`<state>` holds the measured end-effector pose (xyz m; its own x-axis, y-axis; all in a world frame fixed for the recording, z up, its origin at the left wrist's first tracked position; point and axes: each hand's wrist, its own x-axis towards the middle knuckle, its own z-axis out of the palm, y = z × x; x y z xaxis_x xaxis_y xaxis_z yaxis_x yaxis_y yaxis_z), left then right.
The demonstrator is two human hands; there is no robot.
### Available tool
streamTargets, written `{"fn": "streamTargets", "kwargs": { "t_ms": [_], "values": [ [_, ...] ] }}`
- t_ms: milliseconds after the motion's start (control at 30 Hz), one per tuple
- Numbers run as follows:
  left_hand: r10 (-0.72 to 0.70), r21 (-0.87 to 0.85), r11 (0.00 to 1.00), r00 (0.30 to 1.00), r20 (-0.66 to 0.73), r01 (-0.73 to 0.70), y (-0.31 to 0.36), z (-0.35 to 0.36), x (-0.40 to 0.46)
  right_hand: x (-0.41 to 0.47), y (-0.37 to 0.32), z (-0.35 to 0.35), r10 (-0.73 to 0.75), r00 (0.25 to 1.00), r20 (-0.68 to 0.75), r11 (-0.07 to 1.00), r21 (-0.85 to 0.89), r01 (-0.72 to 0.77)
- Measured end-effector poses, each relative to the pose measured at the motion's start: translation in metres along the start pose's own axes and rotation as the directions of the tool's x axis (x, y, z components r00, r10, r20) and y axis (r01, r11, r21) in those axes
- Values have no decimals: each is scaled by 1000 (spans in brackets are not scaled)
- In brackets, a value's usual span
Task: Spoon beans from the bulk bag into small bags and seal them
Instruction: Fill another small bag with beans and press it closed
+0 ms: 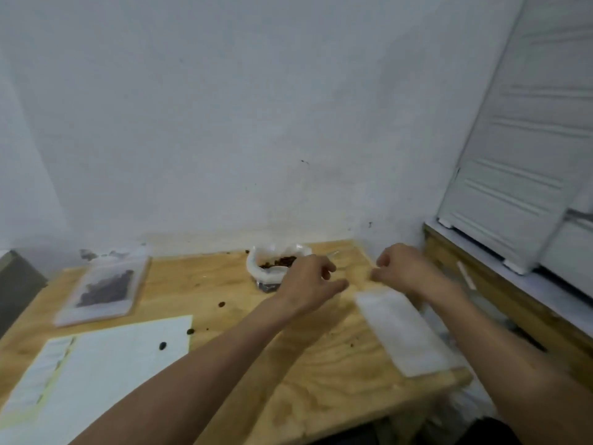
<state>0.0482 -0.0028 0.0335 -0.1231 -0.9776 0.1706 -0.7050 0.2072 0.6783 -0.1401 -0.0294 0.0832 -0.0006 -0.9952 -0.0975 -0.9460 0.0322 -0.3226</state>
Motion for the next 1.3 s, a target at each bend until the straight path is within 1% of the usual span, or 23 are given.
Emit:
{"fn": "streamTargets", "kwargs": {
  "t_ms": [67, 167, 233, 400, 467, 533, 667, 733, 867, 900, 933, 1033, 1067, 1133, 1167, 1200, 1233, 1300],
  "values": [
    [0, 72, 997, 989, 145, -11, 14, 31, 4, -10, 30, 8, 87, 994, 66, 995, -61, -83],
    [-50, 217, 976, 961, 271, -10, 26, 64, 11, -20, 61, 27, 123, 979, 165, 989, -102, -107],
    [-82, 295, 955, 953, 291, -8, 29, 75, 14, -24, 70, 35, 128, 980, 150, 990, -72, -118],
    [-113, 286, 957, 960, 257, 36, 25, 84, 21, -19, 76, 39, 127, 992, 21, 991, -41, -126],
    [-121, 230, 971, 966, 227, 68, 21, 84, 23, -15, 78, 39, 142, 990, -18, 990, 14, -142],
    [-117, 126, 987, 982, 150, 98, 16, 83, 25, -9, 82, 39, 151, 988, -36, 986, 79, -148],
    [-57, -21, 998, 998, -36, 57, 3, 78, 26, -2, 89, 39, 153, 987, -51, 983, 109, -146],
    [-35, -100, 995, 997, -69, 28, -2, 75, 26, 1, 89, 40, 140, 989, -48, 988, 72, -136],
    [1, -77, 997, 991, -130, -11, 0, 65, 23, 1, 81, 35, 143, 989, -35, 989, 32, -142],
    [8, -94, 995, 989, -145, -22, 0, 62, 23, 1, 79, 30, 153, 988, -33, 988, 29, -152],
    [4, -132, 991, 989, -146, -24, 1, 59, 24, 0, 75, 25, 159, 987, -17, 987, 30, -159],
    [-37, -325, 946, 993, -116, -2, 7, 44, 24, -2, 62, 2, 169, 985, 42, 985, 27, -170],
    [-48, -385, 923, 991, -125, -4, 10, 36, 23, -3, 56, -6, 159, 987, 27, 985, 61, -161],
    [-60, -477, 878, 979, -196, -42, 19, 17, 22, -4, 39, -21, 119, 987, -108, 971, 220, -93],
    [-60, -500, 863, 965, -254, -78, 24, 5, 22, -6, 27, -29, 85, 972, -219, 959, 283, -20],
    [-55, -505, 855, 947, -318, -120, 28, -7, 22, -8, 15, -35, 49, 938, -343, 949, 309, 64],
    [-46, -496, 853, 924, -380, -162, 32, -19, 22, -10, 1, -41, 18, 887, -461, 941, 309, 141],
    [-14, -452, 859, 873, -488, -239, 38, -43, 22, -13, -27, -51, -27, 775, -632, 905, 314, 288]
  ]
}}
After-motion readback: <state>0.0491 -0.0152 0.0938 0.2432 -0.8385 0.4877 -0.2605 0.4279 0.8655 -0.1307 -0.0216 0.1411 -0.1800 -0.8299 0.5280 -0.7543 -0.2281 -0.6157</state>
